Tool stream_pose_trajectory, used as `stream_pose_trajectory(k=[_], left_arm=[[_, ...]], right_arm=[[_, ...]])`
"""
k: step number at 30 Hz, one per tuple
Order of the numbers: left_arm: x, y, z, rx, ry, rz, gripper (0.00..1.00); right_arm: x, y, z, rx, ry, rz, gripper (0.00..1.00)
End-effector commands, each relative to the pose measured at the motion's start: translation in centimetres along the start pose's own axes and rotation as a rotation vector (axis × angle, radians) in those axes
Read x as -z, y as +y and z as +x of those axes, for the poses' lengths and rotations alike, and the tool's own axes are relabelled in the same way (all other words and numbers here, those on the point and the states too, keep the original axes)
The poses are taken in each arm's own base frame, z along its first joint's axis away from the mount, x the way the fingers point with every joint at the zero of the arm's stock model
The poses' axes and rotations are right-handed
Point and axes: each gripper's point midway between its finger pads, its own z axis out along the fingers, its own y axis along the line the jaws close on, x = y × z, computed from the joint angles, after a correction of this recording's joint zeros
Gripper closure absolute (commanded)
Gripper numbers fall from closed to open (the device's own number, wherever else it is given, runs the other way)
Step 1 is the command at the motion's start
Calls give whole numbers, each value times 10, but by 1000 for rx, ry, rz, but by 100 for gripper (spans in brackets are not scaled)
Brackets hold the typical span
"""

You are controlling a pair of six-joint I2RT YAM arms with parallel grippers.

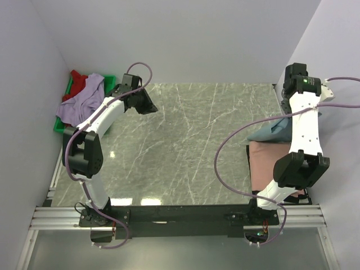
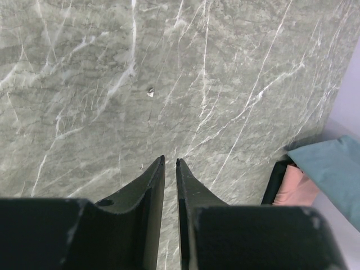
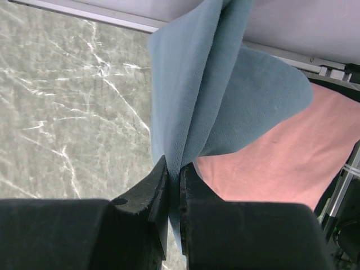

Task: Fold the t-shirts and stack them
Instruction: Neatly place the folded tshirt to the corner

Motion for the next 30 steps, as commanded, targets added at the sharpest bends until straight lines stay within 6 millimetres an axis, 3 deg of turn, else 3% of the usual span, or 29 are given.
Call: stream_pose_trajectory(k=[1,9,18,23,26,27,28,30], left_arm=[[17,-21,-10,-42,-36,56,80],[17,-19,-8,-41,-33,55,80],[15,-20,1,-48,-18,64,81],[13,-22,12,-66,-4,67,81],[10,-25,21,-81,14,73,80],[9,-25,23,-85,18,73,81],[9,-25,25,-92,21,74,81],[9,-27,31,-106,34,83,80]], right_arm=[[33,-27,-22,-27,-41,-19,100],[45,-41,-24,-39,-44,-48,100],[55,-76,-12,-54,-51,-54,100],[38,-104,18,-21,-10,-2,100],[31,-131,42,-8,38,34,100],[35,-140,45,-25,37,15,97],[29,-150,59,-2,69,34,79],[33,-170,67,16,61,35,44]])
